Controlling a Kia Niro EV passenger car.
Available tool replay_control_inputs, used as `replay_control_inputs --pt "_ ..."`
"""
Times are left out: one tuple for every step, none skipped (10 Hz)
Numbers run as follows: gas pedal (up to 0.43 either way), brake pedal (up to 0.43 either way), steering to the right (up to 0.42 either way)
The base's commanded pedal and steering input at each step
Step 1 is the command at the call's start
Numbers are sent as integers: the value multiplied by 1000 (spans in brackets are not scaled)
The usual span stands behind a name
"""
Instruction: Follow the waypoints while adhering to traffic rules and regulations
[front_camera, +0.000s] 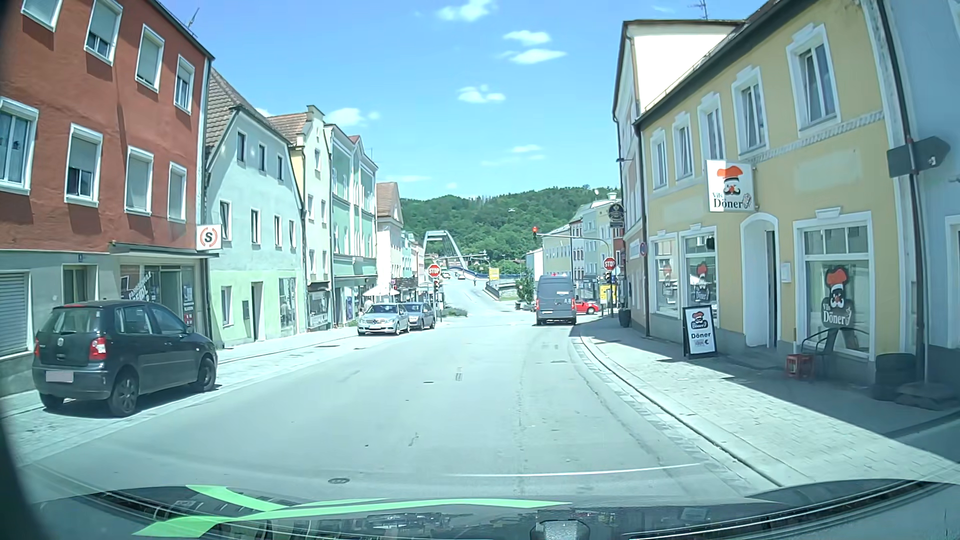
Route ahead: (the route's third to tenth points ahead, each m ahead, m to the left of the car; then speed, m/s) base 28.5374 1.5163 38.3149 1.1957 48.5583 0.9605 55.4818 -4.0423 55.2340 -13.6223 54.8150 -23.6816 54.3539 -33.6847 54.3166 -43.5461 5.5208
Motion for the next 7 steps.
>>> replay_control_inputs --pt "0 122 11" --pt "0 116 7" --pt "0 110 5" --pt "0 110 5" --pt "0 91 5" --pt "0 79 6" --pt "0 61 11"
